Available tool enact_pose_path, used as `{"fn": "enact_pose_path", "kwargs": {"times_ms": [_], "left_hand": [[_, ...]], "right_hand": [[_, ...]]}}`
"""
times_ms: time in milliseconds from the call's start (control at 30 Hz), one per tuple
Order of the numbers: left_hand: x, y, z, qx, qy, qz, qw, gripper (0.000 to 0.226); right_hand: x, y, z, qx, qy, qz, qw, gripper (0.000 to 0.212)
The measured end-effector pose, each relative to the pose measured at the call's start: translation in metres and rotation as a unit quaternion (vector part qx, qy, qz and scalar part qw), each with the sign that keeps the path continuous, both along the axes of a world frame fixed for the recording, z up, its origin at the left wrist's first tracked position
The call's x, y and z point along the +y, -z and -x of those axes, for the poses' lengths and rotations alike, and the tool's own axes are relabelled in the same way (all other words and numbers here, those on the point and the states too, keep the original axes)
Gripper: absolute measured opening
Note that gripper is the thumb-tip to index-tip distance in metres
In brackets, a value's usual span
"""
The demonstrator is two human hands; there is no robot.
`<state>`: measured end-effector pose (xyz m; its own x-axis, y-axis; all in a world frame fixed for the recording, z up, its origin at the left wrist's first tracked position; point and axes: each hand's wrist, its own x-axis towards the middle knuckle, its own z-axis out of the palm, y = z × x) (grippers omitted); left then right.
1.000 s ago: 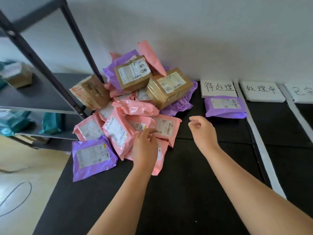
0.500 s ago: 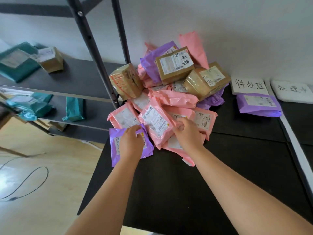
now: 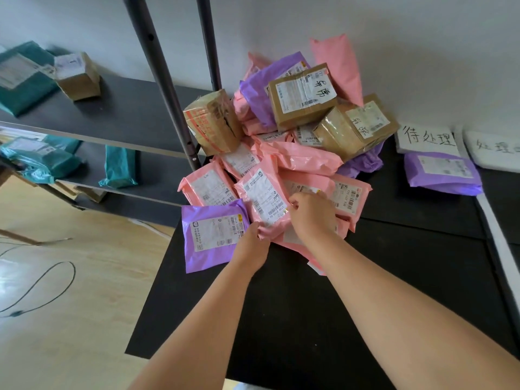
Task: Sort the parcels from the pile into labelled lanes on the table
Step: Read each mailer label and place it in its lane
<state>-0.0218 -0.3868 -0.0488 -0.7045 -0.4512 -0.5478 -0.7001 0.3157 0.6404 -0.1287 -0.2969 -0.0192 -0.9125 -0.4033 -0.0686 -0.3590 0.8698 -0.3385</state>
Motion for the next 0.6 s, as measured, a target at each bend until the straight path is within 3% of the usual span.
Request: {"fn": "enact_pose_path", "kwargs": {"times_ms": [333, 467, 600], "left_hand": [[0.007, -0.032, -0.008, 0.096, -0.147, -0.033, 0.984, 0.039], [0.013, -0.069, -0.012, 0.202, -0.167, 0.067, 0.963, 0.036], [0.026, -0.107, -0.010, 0.351, -0.061, 0.236, 0.904, 0.034]], "right_hand": [[0.028, -0.020, -0.012, 0.042, -0.003, 0.142, 0.989, 0.015], [0.053, -0.043, -0.018, 0.105, 0.000, 0.191, 0.976, 0.013], [0.079, -0.073, -0.026, 0.129, 0.012, 0.169, 0.977, 0.019]]}}
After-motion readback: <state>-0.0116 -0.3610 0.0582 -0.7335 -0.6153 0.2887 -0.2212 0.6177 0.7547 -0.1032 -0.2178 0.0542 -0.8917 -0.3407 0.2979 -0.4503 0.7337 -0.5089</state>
